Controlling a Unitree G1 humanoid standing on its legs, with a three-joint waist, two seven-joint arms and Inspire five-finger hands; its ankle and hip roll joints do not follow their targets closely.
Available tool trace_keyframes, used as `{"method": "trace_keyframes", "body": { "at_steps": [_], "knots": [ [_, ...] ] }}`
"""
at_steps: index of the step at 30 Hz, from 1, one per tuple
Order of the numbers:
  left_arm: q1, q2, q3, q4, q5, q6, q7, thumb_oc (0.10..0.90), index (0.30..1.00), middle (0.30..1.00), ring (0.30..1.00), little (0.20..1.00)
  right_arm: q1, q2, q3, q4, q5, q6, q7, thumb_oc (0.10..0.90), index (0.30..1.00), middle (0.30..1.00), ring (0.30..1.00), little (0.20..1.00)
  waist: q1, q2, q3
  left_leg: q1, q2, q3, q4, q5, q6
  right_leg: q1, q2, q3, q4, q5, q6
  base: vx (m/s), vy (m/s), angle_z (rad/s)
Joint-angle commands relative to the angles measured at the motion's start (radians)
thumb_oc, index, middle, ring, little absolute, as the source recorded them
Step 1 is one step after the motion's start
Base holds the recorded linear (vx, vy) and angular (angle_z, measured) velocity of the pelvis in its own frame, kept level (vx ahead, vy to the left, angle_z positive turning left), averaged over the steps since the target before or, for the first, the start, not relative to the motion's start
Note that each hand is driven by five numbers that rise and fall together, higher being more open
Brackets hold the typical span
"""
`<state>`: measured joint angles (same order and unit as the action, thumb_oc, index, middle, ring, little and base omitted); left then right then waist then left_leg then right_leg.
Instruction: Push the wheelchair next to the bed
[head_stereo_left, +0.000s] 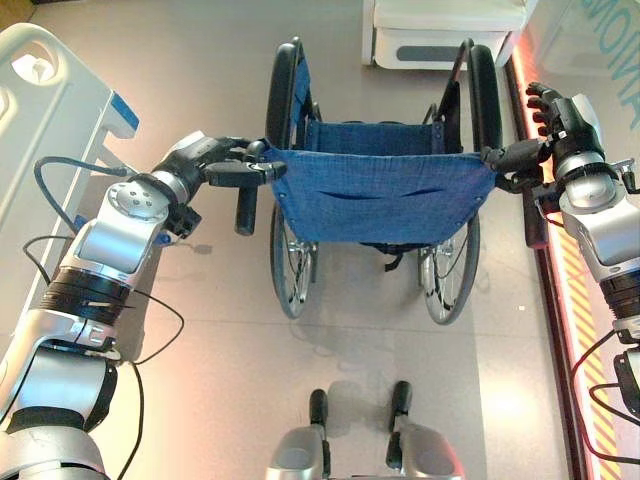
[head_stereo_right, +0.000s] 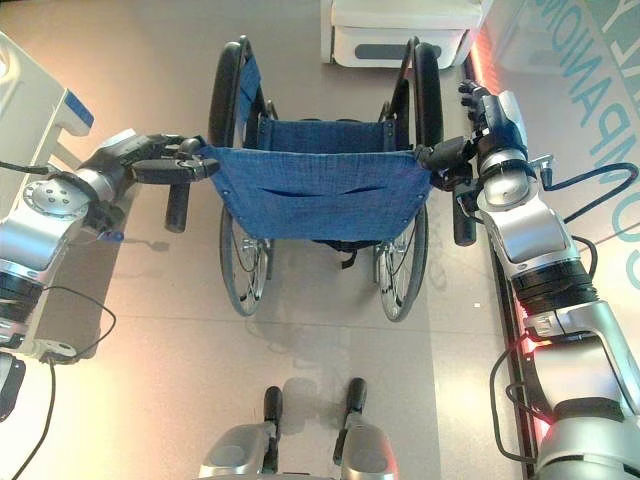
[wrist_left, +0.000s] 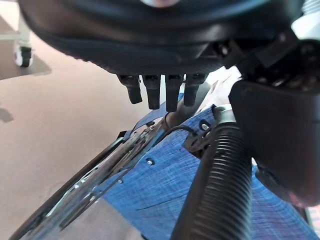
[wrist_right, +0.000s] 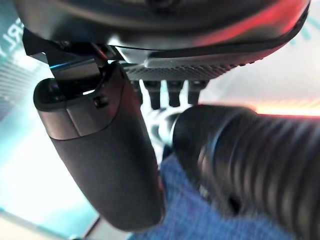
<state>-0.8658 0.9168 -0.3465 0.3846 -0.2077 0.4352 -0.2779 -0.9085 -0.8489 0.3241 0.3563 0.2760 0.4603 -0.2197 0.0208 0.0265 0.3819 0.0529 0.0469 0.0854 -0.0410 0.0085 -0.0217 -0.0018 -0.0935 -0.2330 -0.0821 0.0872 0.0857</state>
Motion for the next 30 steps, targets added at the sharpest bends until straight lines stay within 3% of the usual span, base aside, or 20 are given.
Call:
{"method": "trace_keyframes", "body": {
  "at_steps": [1, 5, 7, 13, 18, 25, 30],
  "knots": [
    [0.112, 0.05, -0.051, 0.186, 0.118, 0.163, 0.025, 0.8, 0.9, 0.9, 0.9, 0.9, -0.076, -0.128, 0.04, 0.042, -0.202, 0.031, -0.1, 0.8, 0.9, 0.9, 0.9, 0.9, 0.022, -0.021, -0.038, -0.093, -0.05, 0.0, 0.07, -0.01, 0.038, -0.03, 0.01, -0.002, 0.144, -0.088, -0.01, 0.0, 0.0, 0.0],
    [0.168, -0.003, -0.027, 0.212, 0.098, 0.185, 0.075, 0.8, 0.9, 0.9, 0.9, 0.9, -0.079, -0.131, 0.052, -0.004, -0.291, 0.074, -0.032, 0.8, 0.9, 0.9, 0.9, 0.9, 0.019, -0.024, -0.04, -0.094, -0.05, 0.002, 0.071, -0.011, 0.038, -0.03, 0.012, 0.002, 0.14, -0.088, -0.01, 0.0, 0.0, 0.0],
    [0.234, -0.047, -0.002, 0.223, 0.119, 0.183, 0.098, 0.8, 0.9, 0.9, 0.9, 0.9, -0.08, -0.144, 0.068, -0.07, -0.397, 0.124, 0.098, 0.8, 0.9, 0.9, 0.9, 0.9, 0.016, -0.031, -0.037, -0.097, -0.05, 0.003, 0.071, -0.01, 0.039, -0.036, 0.014, 0.009, 0.14, -0.085, -0.008, -0.02, 0.031, 0.0],
    [0.262, -0.082, -0.006, 0.23, 0.215, 0.151, 0.075, 0.8, 0.9, 0.9, 0.9, 0.9, -0.102, -0.146, 0.105, -0.128, -0.466, 0.187, 0.25, 0.8, 0.9, 0.9, 0.9, 0.9, 0.011, -0.041, -0.032, -0.095, -0.048, 0.013, 0.069, -0.012, 0.042, -0.041, 0.015, 0.017, 0.143, -0.085, -0.007, -0.01, 0.031, -0.01],
    [0.233, -0.093, -0.038, 0.224, 0.288, 0.124, 0.073, 0.8, 0.9, 0.9, 0.9, 0.9, -0.139, -0.136, 0.145, -0.084, -0.575, 0.381, 0.461, 0.8, 0.9, 0.9, 0.9, 0.9, 0.005, -0.051, -0.027, -0.087, -0.043, 0.027, 0.07, -0.018, 0.045, -0.041, 0.018, 0.031, 0.147, -0.085, -0.006, -0.01, 0.041, -0.04],
    [0.177, -0.083, -0.064, 0.234, 0.285, 0.135, 0.058, 0.8, 0.9, 0.9, 0.9, 0.9, -0.135, -0.128, 0.146, 0.0, -0.462, 0.432, 0.494, 0.8, 0.9, 0.9, 0.9, 0.9, -0.009, -0.058, -0.026, -0.086, -0.041, 0.04, 0.077, -0.027, 0.047, -0.048, 0.018, 0.049, 0.154, -0.082, -0.003, -0.01, 0.052, -0.06],
    [0.175, -0.082, -0.068, 0.235, 0.29, 0.14, 0.05, 0.8, 0.9, 0.9, 0.9, 0.9, -0.057, -0.113, 0.099, 0.016, -0.332, 0.484, 0.414, 0.8, 0.9, 0.9, 0.9, 0.9, -0.022, -0.06, -0.026, -0.083, -0.04, 0.052, 0.082, -0.034, 0.053, -0.051, 0.018, 0.06, 0.154, -0.077, -0.001, 0.0, 0.06, -0.06]
  ]
}}
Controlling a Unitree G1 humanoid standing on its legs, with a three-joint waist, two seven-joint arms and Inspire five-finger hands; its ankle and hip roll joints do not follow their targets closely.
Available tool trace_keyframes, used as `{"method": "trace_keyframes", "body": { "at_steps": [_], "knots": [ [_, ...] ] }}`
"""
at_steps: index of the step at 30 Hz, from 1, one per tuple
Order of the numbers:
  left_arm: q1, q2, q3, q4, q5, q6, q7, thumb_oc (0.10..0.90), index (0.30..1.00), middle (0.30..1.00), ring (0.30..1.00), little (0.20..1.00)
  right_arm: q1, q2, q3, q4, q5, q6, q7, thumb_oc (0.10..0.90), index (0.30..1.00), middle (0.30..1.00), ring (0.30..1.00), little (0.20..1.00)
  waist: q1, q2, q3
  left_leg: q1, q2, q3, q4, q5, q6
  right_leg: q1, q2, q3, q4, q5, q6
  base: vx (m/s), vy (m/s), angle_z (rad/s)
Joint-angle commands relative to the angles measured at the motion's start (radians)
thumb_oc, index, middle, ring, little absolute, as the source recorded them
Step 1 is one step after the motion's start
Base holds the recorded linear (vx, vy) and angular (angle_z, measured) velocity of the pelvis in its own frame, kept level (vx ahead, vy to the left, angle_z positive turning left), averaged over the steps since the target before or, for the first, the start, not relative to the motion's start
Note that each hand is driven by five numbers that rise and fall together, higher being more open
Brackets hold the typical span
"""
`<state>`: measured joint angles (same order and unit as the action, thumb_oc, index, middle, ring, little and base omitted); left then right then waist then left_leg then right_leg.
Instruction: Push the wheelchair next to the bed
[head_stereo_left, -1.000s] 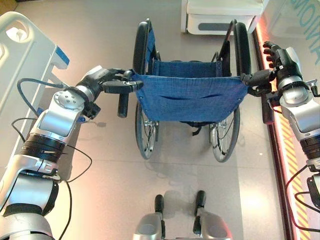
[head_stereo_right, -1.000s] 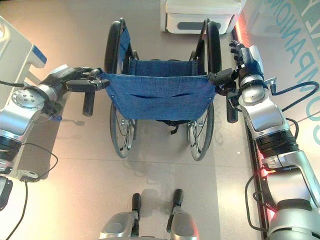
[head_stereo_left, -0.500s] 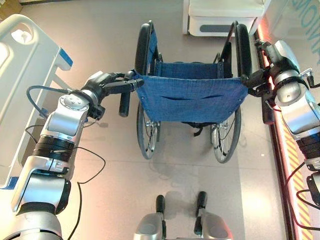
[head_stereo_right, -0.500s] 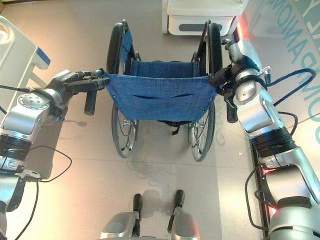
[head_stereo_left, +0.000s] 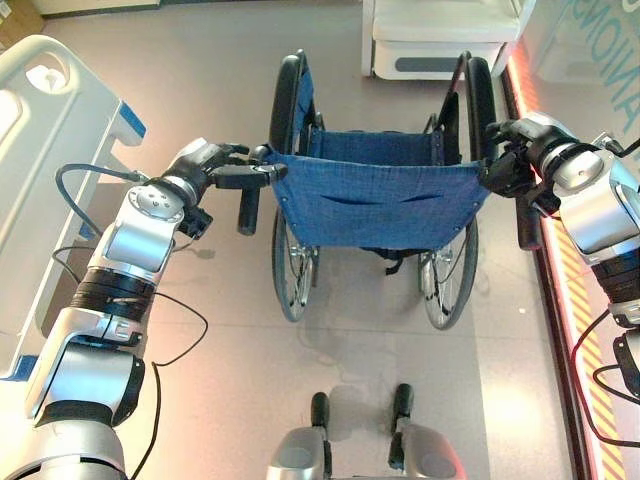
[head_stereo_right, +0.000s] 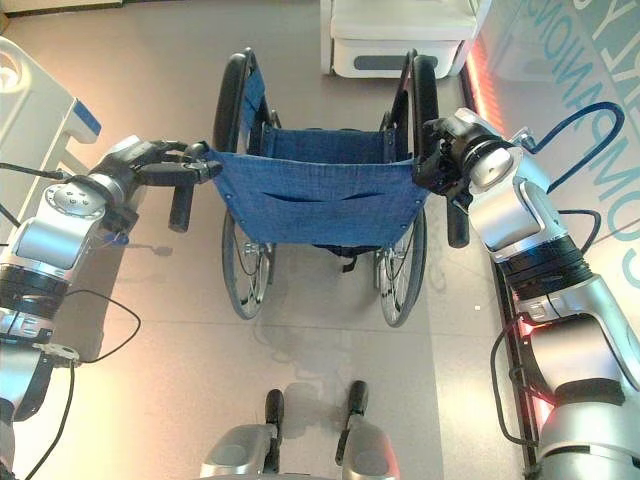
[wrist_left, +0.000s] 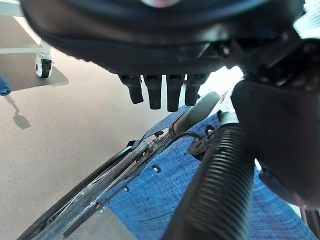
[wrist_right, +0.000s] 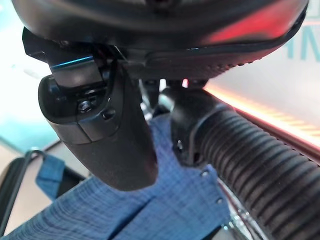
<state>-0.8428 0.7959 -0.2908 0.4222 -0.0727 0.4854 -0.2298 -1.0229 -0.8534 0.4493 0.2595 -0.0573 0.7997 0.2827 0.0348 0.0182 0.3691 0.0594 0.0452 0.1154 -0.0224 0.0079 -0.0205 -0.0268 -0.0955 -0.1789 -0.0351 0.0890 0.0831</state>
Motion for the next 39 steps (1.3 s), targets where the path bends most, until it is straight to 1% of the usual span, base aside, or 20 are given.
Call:
{"method": "trace_keyframes", "body": {
  "at_steps": [1, 4, 6, 7, 9, 12, 13, 17, 19, 23, 24, 27, 29, 30, 31, 33, 34, 36, 37, 39],
  "knots": [
    [0.151, 0.042, -0.125, 0.202, 0.158, 0.088, -0.001, 0.8, 0.9, 0.9, 0.9, 0.9, 0.077, -0.11, -0.041, 0.116, 0.039, 0.153, -0.112, 0.8, 0.9, 0.9, 0.9, 0.9, -0.04, -0.053, -0.013, -0.089, -0.039, 0.026, 0.065, -0.036, 0.053, -0.027, 0.019, 0.01, 0.106, -0.077, 0.003, -0.01, 0.065, -0.06],
    [0.147, 0.045, -0.13, 0.206, 0.161, 0.088, -0.001, 0.8, 0.9, 0.9, 0.9, 0.9, 0.111, -0.111, -0.069, 0.128, 0.108, 0.142, -0.161, 0.8, 0.9, 0.9, 0.9, 0.9, -0.05, -0.054, -0.01, -0.084, -0.039, 0.035, 0.068, -0.042, 0.056, -0.029, 0.019, 0.021, 0.104, -0.069, 0.007, 0.0, 0.06, -0.08],
    [0.141, 0.047, -0.134, 0.213, 0.152, 0.086, 0.006, 0.8, 0.9, 0.9, 0.9, 0.9, 0.126, -0.117, -0.082, 0.127, 0.161, 0.108, -0.182, 0.8, 0.9, 0.9, 0.9, 0.9, -0.057, -0.055, -0.006, -0.083, -0.038, 0.042, 0.071, -0.045, 0.057, -0.031, 0.019, 0.03, 0.102, -0.064, 0.01, 0.0, 0.057, -0.13],
    [0.141, 0.047, -0.134, 0.213, 0.152, 0.086, 0.006, 0.8, 0.9, 0.9, 0.9, 0.9, 0.126, -0.117, -0.082, 0.127, 0.161, 0.108, -0.182, 0.8, 0.9, 0.9, 0.9, 0.9, -0.057, -0.055, -0.006, -0.083, -0.038, 0.042, 0.071, -0.045, 0.057, -0.031, 0.019, 0.03, 0.102, -0.064, 0.01, -0.01, 0.067, -0.16],
    [0.145, 0.047, -0.134, 0.223, 0.146, 0.081, 0.018, 0.8, 0.9, 0.9, 0.9, 0.9, 0.157, -0.123, -0.11, 0.105, 0.233, 0.072, -0.254, 0.8, 0.9, 0.9, 0.9, 0.9, -0.072, -0.055, -0.001, -0.083, -0.039, 0.055, 0.074, -0.048, 0.059, -0.035, 0.02, 0.044, 0.101, -0.057, 0.014, -0.02, 0.087, -0.14],
    [0.158, 0.045, -0.13, 0.225, 0.141, 0.073, 0.032, 0.8, 0.9, 0.9, 0.9, 0.9, 0.189, -0.129, -0.143, 0.08, 0.283, 0.045, -0.307, 0.8, 0.9, 0.9, 0.9, 0.9, -0.084, -0.054, 0.001, -0.08, -0.041, 0.061, 0.074, -0.051, 0.061, -0.04, 0.023, 0.059, 0.103, -0.054, 0.017, -0.01, 0.072, -0.07],
    [0.166, 0.042, -0.125, 0.226, 0.147, 0.067, 0.033, 0.8, 0.9, 0.9, 0.9, 0.9, 0.206, -0.132, -0.161, 0.069, 0.31, 0.021, -0.334, 0.8, 0.9, 0.9, 0.9, 0.9, -0.088, -0.055, 0.001, -0.08, -0.042, 0.064, 0.074, -0.052, 0.063, -0.041, 0.023, 0.063, 0.102, -0.053, 0.019, 0.0, 0.07, -0.11],
    [0.197, 0.024, -0.115, 0.225, 0.163, 0.051, 0.048, 0.8, 0.9, 0.9, 0.9, 0.9, 0.256, -0.142, -0.21, 0.018, 0.281, 0.011, -0.336, 0.8, 0.9, 0.9, 0.9, 0.9, -0.103, -0.053, 0.001, -0.078, -0.046, 0.07, 0.078, -0.057, 0.067, -0.045, 0.024, 0.078, 0.106, -0.051, 0.022, 0.0, 0.064, -0.07],
    [0.202, 0.018, -0.113, 0.225, 0.168, 0.051, 0.054, 0.8, 0.9, 0.9, 0.9, 0.9, 0.278, -0.146, -0.227, 0.002, 0.233, 0.006, -0.299, 0.8, 0.9, 0.9, 0.9, 0.9, -0.109, -0.053, 0.001, -0.079, -0.047, 0.074, 0.082, -0.06, 0.068, -0.048, 0.024, 0.084, 0.107, -0.051, 0.023, -0.01, 0.043, -0.05],
    [0.205, 0.006, -0.114, 0.225, 0.173, 0.05, 0.074, 0.8, 0.9, 0.9, 0.9, 0.9, 0.318, -0.142, -0.237, -0.033, 0.132, 0.042, -0.166, 0.8, 0.9, 0.9, 0.9, 0.9, -0.119, -0.054, 0.006, -0.085, -0.047, 0.08, 0.087, -0.062, 0.07, -0.055, 0.025, 0.093, 0.109, -0.048, 0.025, -0.02, 0.03, -0.03],
    [0.205, 0.004, -0.115, 0.225, 0.174, 0.047, 0.08, 0.8, 0.9, 0.9, 0.9, 0.9, 0.331, -0.135, -0.234, -0.037, 0.1, 0.07, -0.131, 0.8, 0.9, 0.9, 0.9, 0.9, -0.12, -0.055, 0.008, -0.084, -0.046, 0.08, 0.087, -0.062, 0.07, -0.056, 0.026, 0.095, 0.11, -0.048, 0.025, 0.0, 0.0, 0.0],
    [0.203, 0.003, -0.117, 0.227, 0.168, 0.043, 0.086, 0.8, 0.9, 0.9, 0.9, 0.9, 0.36, -0.124, -0.228, -0.028, 0.075, 0.088, -0.094, 0.8, 0.9, 0.9, 0.9, 0.9, -0.123, -0.056, 0.008, -0.084, -0.045, 0.084, 0.088, -0.061, 0.071, -0.057, 0.025, 0.095, 0.109, -0.047, 0.025, 0.0, 0.0, 0.0],
    [0.196, 0.0, -0.122, 0.231, 0.169, 0.04, 0.09, 0.8, 0.9, 0.9, 0.9, 0.9, 0.392, -0.104, -0.22, -0.013, 0.021, 0.127, -0.022, 0.8, 0.9, 0.9, 0.9, 0.9, -0.125, -0.057, 0.009, -0.086, -0.042, 0.089, 0.09, -0.062, 0.07, -0.057, 0.024, 0.093, 0.109, -0.047, 0.025, 0.0, 0.0, 0.0],
    [0.196, 0.0, -0.123, 0.231, 0.168, 0.039, 0.092, 0.8, 0.9, 0.9, 0.9, 0.9, 0.395, -0.102, -0.22, -0.011, 0.014, 0.131, -0.011, 0.8, 0.9, 0.9, 0.9, 0.9, -0.125, -0.057, 0.009, -0.086, -0.042, 0.088, 0.091, -0.061, 0.07, -0.057, 0.024, 0.093, 0.109, -0.047, 0.025, 0.0, 0.0, 0.0],
    [0.188, 0.001, -0.131, 0.23, 0.166, 0.045, 0.096, 0.8, 0.9, 0.9, 0.9, 0.9, 0.402, -0.092, -0.211, -0.006, -0.02, 0.158, 0.012, 0.8, 0.9, 0.9, 0.9, 0.9, -0.125, -0.057, 0.011, -0.087, -0.043, 0.088, 0.09, -0.06, 0.069, -0.057, 0.024, 0.092, 0.108, -0.046, 0.025, 0.0, 0.0, 0.0],
    [0.184, 0.005, -0.138, 0.227, 0.163, 0.049, 0.097, 0.8, 0.9, 0.9, 0.9, 0.9, 0.414, -0.081, -0.199, 0.006, -0.037, 0.181, 0.024, 0.8, 0.9, 0.9, 0.9, 0.9, -0.125, -0.057, 0.013, -0.088, -0.042, 0.09, 0.091, -0.06, 0.068, -0.057, 0.022, 0.089, 0.106, -0.046, 0.025, 0.0, 0.0, 0.0],
    [0.182, 0.008, -0.142, 0.221, 0.165, 0.052, 0.094, 0.8, 0.9, 0.9, 0.9, 0.9, 0.431, -0.067, -0.194, 0.013, -0.074, 0.209, 0.048, 0.8, 0.9, 0.9, 0.9, 0.9, -0.126, -0.056, 0.015, -0.088, -0.041, 0.09, 0.091, -0.06, 0.067, -0.056, 0.022, 0.088, 0.105, -0.046, 0.024, 0.0, 0.0, 0.0],
    [0.18, 0.006, -0.15, 0.22, 0.162, 0.055, 0.096, 0.8, 0.9, 0.9, 0.9, 0.9, 0.439, -0.057, -0.188, 0.023, -0.097, 0.228, 0.069, 0.8, 0.9, 0.9, 0.9, 0.9, -0.127, -0.055, 0.016, -0.088, -0.041, 0.091, 0.091, -0.059, 0.065, -0.056, 0.022, 0.088, 0.104, -0.046, 0.024, 0.0, 0.0, 0.0],
    [0.175, 0.0, -0.163, 0.215, 0.155, 0.059, 0.106, 0.8, 0.9, 0.9, 0.9, 0.9, 0.447, -0.036, -0.171, 0.051, -0.141, 0.252, 0.107, 0.8, 0.9, 0.9, 0.9, 0.9, -0.126, -0.053, 0.017, -0.088, -0.041, 0.091, 0.09, -0.057, 0.064, -0.054, 0.022, 0.086, 0.103, -0.046, 0.022, 0.0, 0.0, 0.0],
    [0.168, -0.004, -0.171, 0.215, 0.155, 0.06, 0.108, 0.8, 0.9, 0.9, 0.9, 0.9, 0.445, -0.023, -0.156, 0.078, -0.135, 0.265, 0.106, 0.8, 0.9, 0.9, 0.9, 0.9, -0.125, -0.051, 0.017, -0.087, -0.041, 0.09, 0.088, -0.056, 0.063, -0.052, 0.021, 0.085, 0.101, -0.046, 0.021, 0.0, 0.0, 0.0]
  ]
}}
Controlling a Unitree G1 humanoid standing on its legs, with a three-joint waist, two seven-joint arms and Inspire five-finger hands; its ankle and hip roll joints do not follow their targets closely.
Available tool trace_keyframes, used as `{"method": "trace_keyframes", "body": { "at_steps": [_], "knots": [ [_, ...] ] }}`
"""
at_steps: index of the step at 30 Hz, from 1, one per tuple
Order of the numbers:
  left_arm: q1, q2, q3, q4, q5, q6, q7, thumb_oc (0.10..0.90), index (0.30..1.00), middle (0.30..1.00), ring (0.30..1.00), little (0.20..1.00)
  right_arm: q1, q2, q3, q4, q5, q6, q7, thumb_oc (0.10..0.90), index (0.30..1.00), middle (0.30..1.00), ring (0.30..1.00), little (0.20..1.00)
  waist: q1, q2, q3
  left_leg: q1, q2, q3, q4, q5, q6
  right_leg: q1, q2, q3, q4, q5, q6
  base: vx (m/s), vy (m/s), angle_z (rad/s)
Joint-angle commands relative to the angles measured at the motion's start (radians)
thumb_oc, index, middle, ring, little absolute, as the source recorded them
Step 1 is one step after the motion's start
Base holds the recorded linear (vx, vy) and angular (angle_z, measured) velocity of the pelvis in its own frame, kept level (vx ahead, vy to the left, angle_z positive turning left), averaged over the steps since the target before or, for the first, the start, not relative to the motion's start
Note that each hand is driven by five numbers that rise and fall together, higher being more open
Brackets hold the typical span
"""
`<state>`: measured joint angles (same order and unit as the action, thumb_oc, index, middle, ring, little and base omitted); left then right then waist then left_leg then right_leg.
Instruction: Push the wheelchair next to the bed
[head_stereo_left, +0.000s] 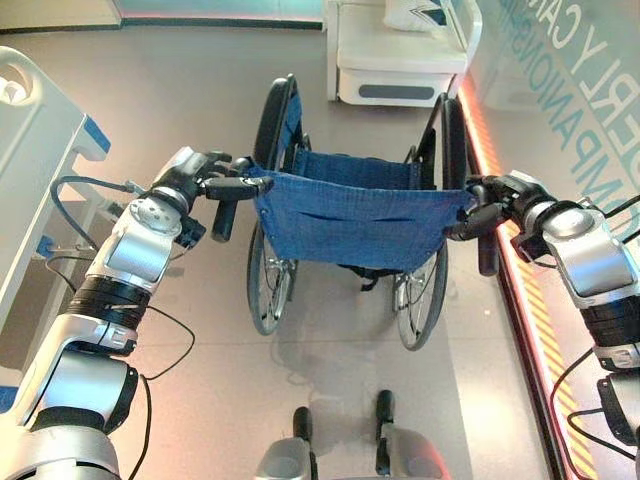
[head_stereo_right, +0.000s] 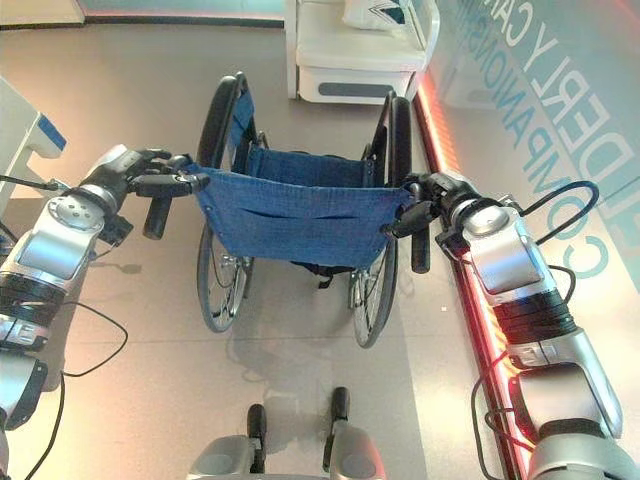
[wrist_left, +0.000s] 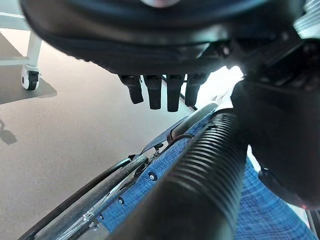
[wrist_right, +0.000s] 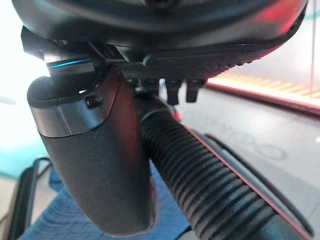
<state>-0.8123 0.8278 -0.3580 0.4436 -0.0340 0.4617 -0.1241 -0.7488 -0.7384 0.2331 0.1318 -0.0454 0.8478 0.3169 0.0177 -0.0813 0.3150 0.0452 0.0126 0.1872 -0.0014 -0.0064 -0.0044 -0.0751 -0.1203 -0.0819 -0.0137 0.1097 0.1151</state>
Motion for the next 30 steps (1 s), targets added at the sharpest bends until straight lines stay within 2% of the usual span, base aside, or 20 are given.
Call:
{"method": "trace_keyframes", "body": {
  "at_steps": [1, 3, 5, 7, 9, 14, 15, 18, 21, 27, 30],
  "knots": [
    [0.131, -0.039, -0.11, 0.191, 0.119, 0.085, 0.0, 0.8, 0.9, 0.9, 0.9, 0.9, 0.173, -0.124, 0.073, 0.232, -0.136, 0.229, 0.057, 0.8, 0.9, 0.9, 0.9, 0.9, -0.105, 0.05, 0.071, -0.072, -0.009, 0.018, 0.067, -0.04, 0.046, -0.002, 0.045, -0.014, 0.079, -0.067, -0.012, 0.0, 0.0, 0.0],
    [0.117, -0.046, -0.124, 0.198, 0.132, 0.077, -0.006, 0.8, 0.9, 0.9, 0.9, 0.9, 0.159, -0.102, 0.104, 0.32, -0.072, 0.23, 0.001, 0.8, 0.9, 0.9, 0.9, 0.9, -0.098, 0.049, 0.07, -0.07, -0.01, 0.016, 0.069, -0.04, 0.047, 0.003, 0.043, -0.02, 0.079, -0.067, -0.015, 0.02, -0.001, 0.0],
    [0.102, -0.051, -0.133, 0.201, 0.146, 0.071, -0.017, 0.8, 0.9, 0.9, 0.9, 0.9, 0.144, -0.091, 0.125, 0.376, -0.032, 0.235, -0.008, 0.8, 0.9, 0.9, 0.9, 0.9, -0.091, 0.049, 0.069, -0.071, -0.011, 0.013, 0.069, -0.039, 0.047, 0.006, 0.041, -0.026, 0.078, -0.066, -0.016, 0.0, 0.0, 0.0],
    [0.085, -0.052, -0.145, 0.205, 0.154, 0.057, -0.025, 0.8, 0.9, 0.9, 0.9, 0.9, 0.129, -0.083, 0.146, 0.434, 0.003, 0.241, 0.007, 0.8, 0.9, 0.9, 0.9, 0.9, -0.084, 0.048, 0.069, -0.073, -0.011, 0.012, 0.072, -0.037, 0.045, 0.006, 0.038, -0.033, 0.078, -0.064, -0.017, 0.0, -0.017, 0.0],
    [0.067, -0.061, -0.159, 0.213, 0.156, 0.037, -0.018, 0.8, 0.9, 0.9, 0.9, 0.9, 0.118, -0.064, 0.166, 0.526, 0.051, 0.209, 0.021, 0.8, 0.9, 0.9, 0.9, 0.9, -0.078, 0.047, 0.066, -0.075, -0.012, 0.008, 0.075, -0.037, 0.045, 0.009, 0.037, -0.038, 0.077, -0.061, -0.017, 0.0, -0.015, 0.0],
    [0.049, -0.074, -0.179, 0.218, 0.171, 0.006, 0.0, 0.8, 0.9, 0.9, 0.9, 0.9, 0.109, -0.038, 0.182, 0.653, 0.066, 0.159, 0.086, 0.8, 0.9, 0.9, 0.9, 0.9, -0.07, 0.045, 0.06, -0.073, -0.014, 0.003, 0.077, -0.035, 0.045, 0.01, 0.036, -0.041, 0.077, -0.059, -0.019, 0.0, 0.0, 0.0],
    [0.041, -0.08, -0.187, 0.223, 0.19, -0.002, -0.016, 0.8, 0.9, 0.9, 0.9, 0.9, 0.106, -0.029, 0.189, 0.703, 0.05, 0.13, 0.118, 0.8, 0.9, 0.9, 0.9, 0.9, -0.067, 0.045, 0.058, -0.072, -0.014, 0.001, 0.078, -0.036, 0.044, 0.012, 0.036, -0.043, 0.077, -0.059, -0.019, 0.0, 0.0, 0.0],
    [0.036, -0.088, -0.199, 0.225, 0.219, 0.001, -0.043, 0.8, 0.9, 0.9, 0.9, 0.9, 0.101, -0.02, 0.198, 0.747, 0.0, 0.108, 0.157, 0.8, 0.9, 0.9, 0.9, 0.9, -0.063, 0.047, 0.054, -0.071, -0.014, 0.0, 0.079, -0.035, 0.044, 0.014, 0.035, -0.044, 0.077, -0.059, -0.019, 0.0, 0.0, 0.0],
    [0.011, -0.1, -0.238, 0.233, 0.309, 0.039, -0.109, 0.8, 0.9, 0.9, 0.9, 0.9, 0.064, -0.014, 0.224, 0.798, -0.062, 0.077, 0.179, 0.8, 0.9, 0.9, 0.9, 0.9, -0.061, 0.05, 0.052, -0.07, -0.015, -0.003, 0.082, -0.035, 0.044, 0.015, 0.032, -0.045, 0.079, -0.06, -0.019, 0.0, -0.005, 0.03],
    [-0.031, -0.118, -0.282, 0.295, 0.452, 0.107, -0.212, 0.8, 0.9, 0.9, 0.9, 0.9, -0.008, -0.009, 0.272, 0.836, -0.196, 0.06, 0.22, 0.8, 0.9, 0.9, 0.9, 0.9, -0.064, 0.057, 0.056, -0.072, -0.016, -0.007, 0.085, -0.035, 0.043, 0.01, 0.031, -0.04, 0.085, -0.061, -0.019, -0.01, 0.004, 0.02],
    [-0.051, -0.136, -0.297, 0.342, 0.496, 0.124, -0.249, 0.8, 0.9, 0.9, 0.9, 0.9, -0.056, 0.0, 0.308, 0.848, -0.318, 0.068, 0.274, 0.8, 0.9, 0.9, 0.9, 0.9, -0.066, 0.059, 0.056, -0.07, -0.019, -0.011, 0.085, -0.035, 0.043, 0.01, 0.03, -0.036, 0.087, -0.062, -0.019, 0.0, 0.013, 0.03]
  ]
}}
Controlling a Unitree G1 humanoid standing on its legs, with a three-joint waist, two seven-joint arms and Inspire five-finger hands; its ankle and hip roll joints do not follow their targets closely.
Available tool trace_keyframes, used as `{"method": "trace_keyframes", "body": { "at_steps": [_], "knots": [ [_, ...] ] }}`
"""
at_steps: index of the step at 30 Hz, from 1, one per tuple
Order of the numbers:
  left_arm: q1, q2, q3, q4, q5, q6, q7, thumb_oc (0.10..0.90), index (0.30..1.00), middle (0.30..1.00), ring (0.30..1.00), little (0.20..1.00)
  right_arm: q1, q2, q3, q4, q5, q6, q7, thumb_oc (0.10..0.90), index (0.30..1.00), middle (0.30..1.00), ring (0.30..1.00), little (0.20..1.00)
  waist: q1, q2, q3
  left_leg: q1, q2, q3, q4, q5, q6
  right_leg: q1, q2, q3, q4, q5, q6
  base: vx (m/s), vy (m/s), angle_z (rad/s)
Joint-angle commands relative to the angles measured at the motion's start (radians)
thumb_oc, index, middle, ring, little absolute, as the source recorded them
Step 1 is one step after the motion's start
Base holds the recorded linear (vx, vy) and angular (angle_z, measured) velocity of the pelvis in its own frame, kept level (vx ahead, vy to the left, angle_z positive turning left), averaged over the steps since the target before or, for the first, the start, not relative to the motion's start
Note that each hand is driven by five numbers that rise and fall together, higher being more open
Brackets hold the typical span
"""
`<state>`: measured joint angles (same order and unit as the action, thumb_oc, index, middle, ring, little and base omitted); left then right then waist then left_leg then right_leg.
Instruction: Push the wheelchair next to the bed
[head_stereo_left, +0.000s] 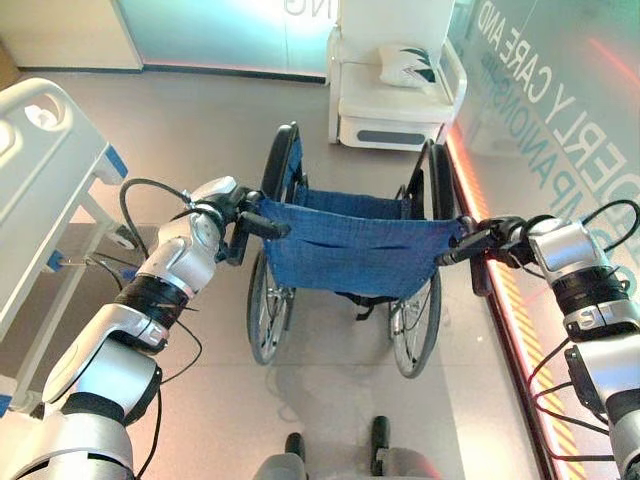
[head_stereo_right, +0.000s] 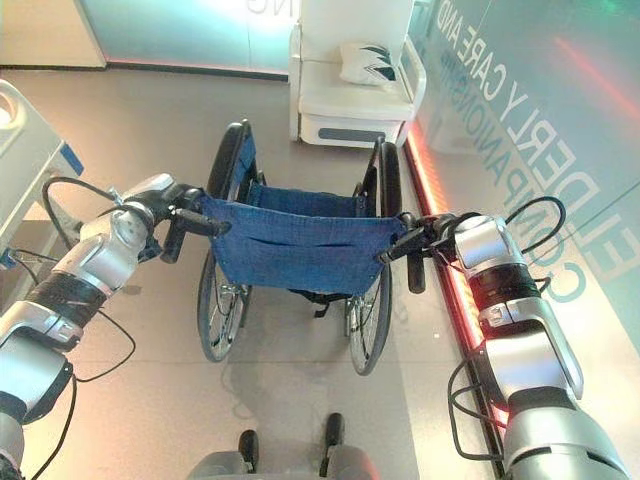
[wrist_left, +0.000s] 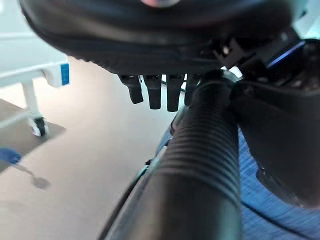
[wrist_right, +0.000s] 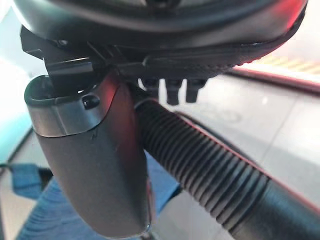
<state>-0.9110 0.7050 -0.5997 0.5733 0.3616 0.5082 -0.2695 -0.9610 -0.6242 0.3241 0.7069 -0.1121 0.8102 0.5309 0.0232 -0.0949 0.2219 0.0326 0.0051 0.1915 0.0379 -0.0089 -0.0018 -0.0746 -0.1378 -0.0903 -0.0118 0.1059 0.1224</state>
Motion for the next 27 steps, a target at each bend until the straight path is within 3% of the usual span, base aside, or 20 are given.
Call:
{"method": "trace_keyframes", "body": {
  "at_steps": [1, 4, 8, 9, 10, 11, 12, 14, 21, 27],
  "knots": [
    [0.041, -0.021, -0.062, 0.226, 0.106, 0.082, -0.117, 0.8, 0.9, 0.9, 0.9, 0.9, 0.143, -0.11, 0.229, 0.278, -0.274, 0.106, 0.08, 0.8, 0.9, 0.9, 0.9, 0.9, -0.072, 0.074, 0.15, -0.057, -0.012, -0.016, 0.047, -0.034, 0.04, 0.01, 0.047, -0.026, 0.085, -0.058, -0.027, 0.0, 0.0, 0.0],
    [0.03, -0.033, -0.07, 0.245, 0.119, 0.092, -0.152, 0.8, 0.9, 0.9, 0.9, 0.9, 0.116, -0.098, 0.25, 0.278, -0.334, 0.114, 0.139, 0.8, 0.9, 0.9, 0.9, 0.9, -0.072, 0.077, 0.153, -0.059, -0.014, -0.02, 0.046, -0.032, 0.039, 0.008, 0.046, -0.023, 0.085, -0.058, -0.028, 0.0, 0.0, 0.0],
    [0.024, -0.062, -0.079, 0.285, 0.125, 0.108, -0.181, 0.8, 0.9, 0.9, 0.9, 0.9, 0.093, -0.068, 0.274, 0.284, -0.303, 0.1, 0.141, 0.8, 0.9, 0.9, 0.9, 0.9, -0.072, 0.082, 0.156, -0.061, -0.015, -0.025, 0.045, -0.03, 0.038, 0.005, 0.046, -0.02, 0.085, -0.056, -0.028, 0.0, 0.0, 0.0],
    [0.022, -0.072, -0.081, 0.299, 0.132, 0.127, -0.21, 0.77, 0.855, 0.855, 0.855, 0.855, 0.081, -0.059, 0.28, 0.277, -0.29, 0.092, 0.13, 0.745, 0.818, 0.818, 0.818, 0.818, -0.072, 0.083, 0.158, -0.062, -0.015, -0.027, 0.044, -0.029, 0.038, 0.003, 0.045, -0.019, 0.085, -0.056, -0.029, 0.0, 0.0, 0.0],
    [0.021, -0.075, -0.082, 0.303, 0.132, 0.129, -0.214, 0.722, 0.782, 0.782, 0.782, 0.782, 0.078, -0.056, 0.28, 0.275, -0.287, 0.095, 0.126, 0.734, 0.801, 0.801, 0.801, 0.801, -0.072, 0.083, 0.158, -0.063, -0.015, -0.027, 0.044, -0.028, 0.038, 0.003, 0.045, -0.019, 0.085, -0.056, -0.029, 0.0, 0.0, 0.0],
    [0.022, -0.081, -0.084, 0.311, 0.132, 0.138, -0.228, 0.543, 0.514, 0.514, 0.514, 0.514, 0.073, -0.05, 0.282, 0.27, -0.268, 0.086, 0.107, 0.662, 0.693, 0.693, 0.693, 0.693, -0.072, 0.084, 0.158, -0.065, -0.016, -0.029, 0.044, -0.027, 0.038, 0.002, 0.045, -0.018, 0.085, -0.055, -0.029, 0.0, 0.0, 0.0],
    [0.026, -0.087, -0.08, 0.321, 0.114, 0.146, -0.223, 0.4, 0.3, 0.3, 0.3, 0.3, 0.066, -0.043, 0.281, 0.263, -0.24, 0.073, 0.075, 0.488, 0.432, 0.432, 0.432, 0.432, -0.072, 0.085, 0.158, -0.065, -0.016, -0.029, 0.041, -0.025, 0.037, 0.001, 0.044, -0.018, 0.083, -0.055, -0.029, 0.0, 0.0, 0.0],
    [0.027, -0.094, -0.076, 0.333, 0.094, 0.152, -0.216, 0.4, 0.3, 0.3, 0.3, 0.3, 0.057, -0.036, 0.281, 0.241, -0.22, 0.068, 0.048, 0.4, 0.3, 0.3, 0.3, 0.3, -0.072, 0.085, 0.159, -0.066, -0.017, -0.03, 0.039, -0.024, 0.036, 0.002, 0.043, -0.021, 0.08, -0.055, -0.029, 0.0, 0.0, 0.0],
    [0.062, -0.105, -0.043, 0.318, -0.022, 0.187, -0.131, 0.4, 0.3, 0.3, 0.3, 0.3, 0.059, -0.038, 0.271, 0.127, -0.171, 0.106, -0.023, 0.4, 0.3, 0.3, 0.3, 0.3, -0.07, 0.087, 0.158, -0.069, -0.017, -0.037, 0.03, -0.015, 0.032, -0.001, 0.045, -0.024, 0.083, -0.057, -0.031, 0.0, -0.002, 0.0],
    [0.091, -0.1, -0.01, 0.301, -0.082, 0.168, -0.047, 0.4, 0.3, 0.3, 0.3, 0.3, 0.082, -0.05, 0.251, 0.085, -0.107, 0.099, -0.098, 0.4, 0.3, 0.3, 0.3, 0.3, -0.063, 0.088, 0.157, -0.066, -0.017, -0.043, 0.018, -0.012, 0.032, 0.002, 0.043, -0.035, 0.078, -0.059, -0.03, 0.0, 0.0, 0.0]
  ]
}}
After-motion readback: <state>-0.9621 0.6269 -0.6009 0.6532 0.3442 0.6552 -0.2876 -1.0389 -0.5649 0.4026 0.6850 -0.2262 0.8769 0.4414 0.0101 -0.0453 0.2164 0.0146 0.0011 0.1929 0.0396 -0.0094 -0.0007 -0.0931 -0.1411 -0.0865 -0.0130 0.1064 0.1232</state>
